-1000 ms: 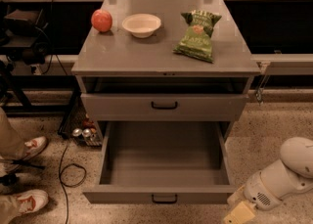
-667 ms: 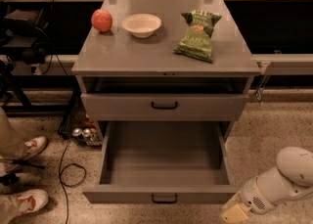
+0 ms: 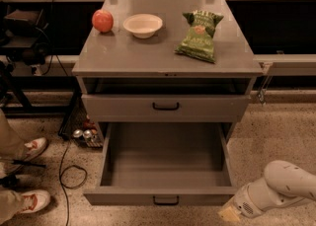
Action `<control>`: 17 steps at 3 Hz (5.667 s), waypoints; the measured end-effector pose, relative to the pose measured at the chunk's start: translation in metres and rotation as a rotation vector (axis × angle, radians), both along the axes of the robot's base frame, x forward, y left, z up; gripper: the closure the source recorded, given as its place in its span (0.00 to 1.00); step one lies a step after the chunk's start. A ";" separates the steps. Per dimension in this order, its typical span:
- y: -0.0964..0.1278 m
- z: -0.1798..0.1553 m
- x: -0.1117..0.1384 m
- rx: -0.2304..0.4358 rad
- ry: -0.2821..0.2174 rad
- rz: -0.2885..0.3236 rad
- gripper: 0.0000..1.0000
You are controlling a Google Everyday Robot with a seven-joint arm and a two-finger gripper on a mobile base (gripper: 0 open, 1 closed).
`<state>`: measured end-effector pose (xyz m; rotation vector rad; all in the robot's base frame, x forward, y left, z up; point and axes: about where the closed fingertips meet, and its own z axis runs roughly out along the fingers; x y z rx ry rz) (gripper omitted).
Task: Close middle drawer
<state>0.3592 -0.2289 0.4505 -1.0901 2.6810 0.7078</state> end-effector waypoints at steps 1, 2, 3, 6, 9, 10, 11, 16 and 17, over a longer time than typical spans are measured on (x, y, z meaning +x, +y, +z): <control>-0.007 -0.031 0.014 -0.036 -0.028 -0.034 1.00; -0.015 -0.051 0.033 -0.037 -0.073 -0.082 1.00; -0.017 -0.059 0.061 -0.009 -0.149 -0.138 1.00; -0.011 -0.068 0.085 0.038 -0.231 -0.165 1.00; 0.021 -0.072 0.171 0.142 -0.379 -0.144 1.00; 0.033 -0.072 0.191 0.178 -0.411 -0.129 1.00; 0.043 -0.070 0.215 0.210 -0.442 -0.117 1.00; 0.015 -0.053 0.194 0.270 -0.476 -0.209 1.00; -0.013 -0.051 0.155 0.274 -0.413 -0.272 1.00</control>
Offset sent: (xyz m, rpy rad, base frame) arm 0.0602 -0.0282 -0.0743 -0.0413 -0.1388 -0.1495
